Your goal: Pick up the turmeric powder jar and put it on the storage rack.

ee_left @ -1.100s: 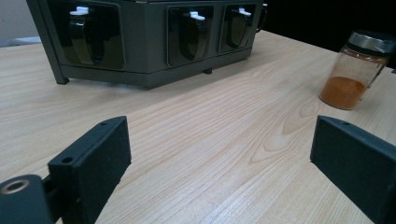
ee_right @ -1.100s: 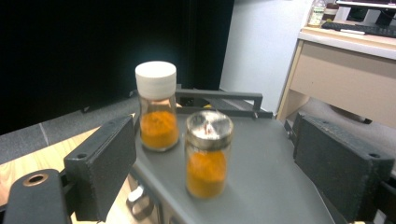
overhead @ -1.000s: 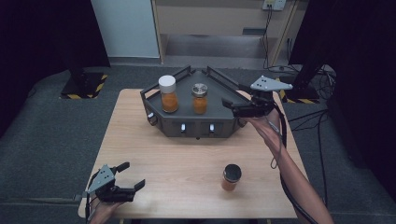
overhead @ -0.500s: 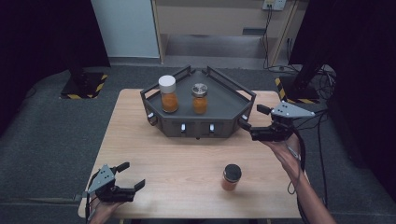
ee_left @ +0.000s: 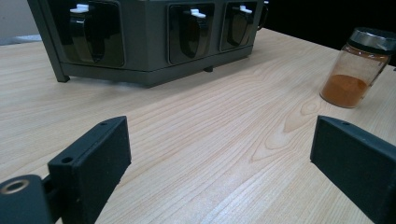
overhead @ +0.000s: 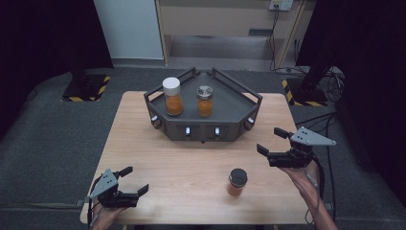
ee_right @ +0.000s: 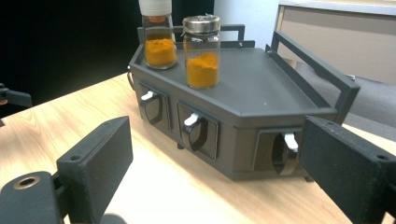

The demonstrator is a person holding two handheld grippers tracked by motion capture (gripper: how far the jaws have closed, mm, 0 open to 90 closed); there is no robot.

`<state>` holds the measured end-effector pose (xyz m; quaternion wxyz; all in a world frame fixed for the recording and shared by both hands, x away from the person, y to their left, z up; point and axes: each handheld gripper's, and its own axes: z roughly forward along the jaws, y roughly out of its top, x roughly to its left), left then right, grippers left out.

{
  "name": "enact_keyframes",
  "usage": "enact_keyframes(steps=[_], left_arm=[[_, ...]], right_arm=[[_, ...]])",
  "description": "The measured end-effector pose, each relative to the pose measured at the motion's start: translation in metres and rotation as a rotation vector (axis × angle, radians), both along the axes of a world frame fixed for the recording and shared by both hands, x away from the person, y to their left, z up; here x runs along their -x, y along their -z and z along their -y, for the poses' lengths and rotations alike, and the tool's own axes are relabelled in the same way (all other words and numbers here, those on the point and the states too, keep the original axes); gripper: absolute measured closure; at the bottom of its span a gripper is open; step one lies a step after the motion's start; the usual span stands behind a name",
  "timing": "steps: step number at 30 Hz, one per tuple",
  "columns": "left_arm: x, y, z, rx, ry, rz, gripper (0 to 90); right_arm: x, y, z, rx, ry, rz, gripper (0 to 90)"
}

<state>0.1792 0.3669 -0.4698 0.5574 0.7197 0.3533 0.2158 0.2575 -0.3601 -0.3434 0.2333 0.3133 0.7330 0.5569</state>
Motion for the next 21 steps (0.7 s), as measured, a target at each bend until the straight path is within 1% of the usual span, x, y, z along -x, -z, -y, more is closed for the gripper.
enact_keyframes(steps=[6,11,13,15,17,21], left_arm=[[0.000,0.000,0.000,0.000,-0.002,0.001,4.1],[0.000,0.000,0.000,-0.001,-0.002,0.000,4.1],[0.000,0.000,0.000,-0.001,-0.003,0.000,4.1],[0.000,0.000,0.000,-0.002,-0.003,0.000,4.1],[0.000,-0.001,0.000,-0.004,-0.003,-0.002,4.0],[0.000,0.000,0.000,-0.001,-0.005,-0.002,4.1]], right_arm=[[0.015,0.012,0.009,-0.015,0.010,-0.017,10.1],[0.027,0.022,0.015,-0.012,0.033,-0.025,9.9],[0.033,0.028,0.018,-0.022,0.039,-0.027,9.9],[0.037,0.034,0.020,-0.024,0.045,-0.038,9.8],[0.039,0.041,0.024,-0.043,0.049,-0.044,9.8],[0.047,0.052,0.030,-0.052,0.062,-0.061,9.6]])
